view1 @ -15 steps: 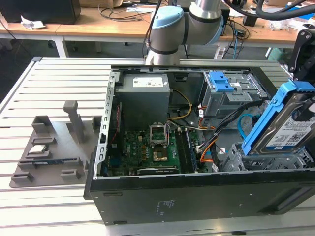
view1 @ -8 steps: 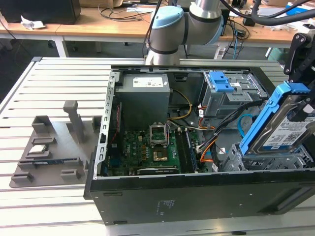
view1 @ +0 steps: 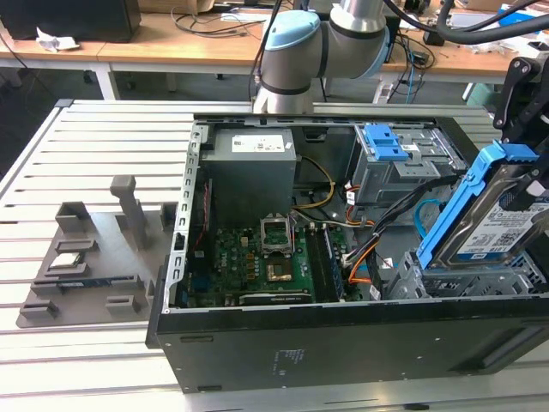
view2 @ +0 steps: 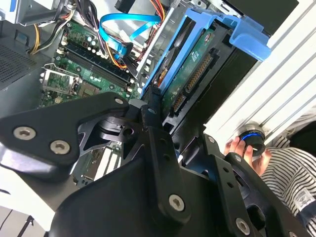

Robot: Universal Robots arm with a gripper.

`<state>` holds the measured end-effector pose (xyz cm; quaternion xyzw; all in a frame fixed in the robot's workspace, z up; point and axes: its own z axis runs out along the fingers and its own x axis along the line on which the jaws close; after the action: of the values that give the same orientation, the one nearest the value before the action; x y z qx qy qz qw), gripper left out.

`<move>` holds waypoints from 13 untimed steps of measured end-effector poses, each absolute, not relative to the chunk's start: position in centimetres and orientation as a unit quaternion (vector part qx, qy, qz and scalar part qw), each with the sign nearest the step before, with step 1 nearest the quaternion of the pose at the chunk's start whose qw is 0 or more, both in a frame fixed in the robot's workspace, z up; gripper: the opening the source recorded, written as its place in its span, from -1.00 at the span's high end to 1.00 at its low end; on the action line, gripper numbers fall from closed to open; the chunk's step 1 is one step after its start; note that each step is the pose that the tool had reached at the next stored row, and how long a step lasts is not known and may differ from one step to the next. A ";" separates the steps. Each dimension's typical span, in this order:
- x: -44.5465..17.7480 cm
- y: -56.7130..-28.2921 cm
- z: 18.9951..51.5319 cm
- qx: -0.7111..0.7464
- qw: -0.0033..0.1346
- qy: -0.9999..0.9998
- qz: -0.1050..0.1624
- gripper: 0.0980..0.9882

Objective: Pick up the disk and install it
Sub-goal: 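Pick up the disk, then insert the disk into the insertion slot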

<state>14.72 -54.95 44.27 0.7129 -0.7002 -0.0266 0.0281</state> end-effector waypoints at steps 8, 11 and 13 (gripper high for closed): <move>14.7 -54.9 44.3 0.713 0.028 -0.700 -0.027 0.40; 14.7 -54.5 44.2 0.713 0.028 -0.700 -0.027 0.40; 14.7 -54.4 44.2 0.713 0.028 -0.700 -0.027 0.40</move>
<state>14.67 -54.38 44.20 0.7129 -0.7002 -0.0266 0.0281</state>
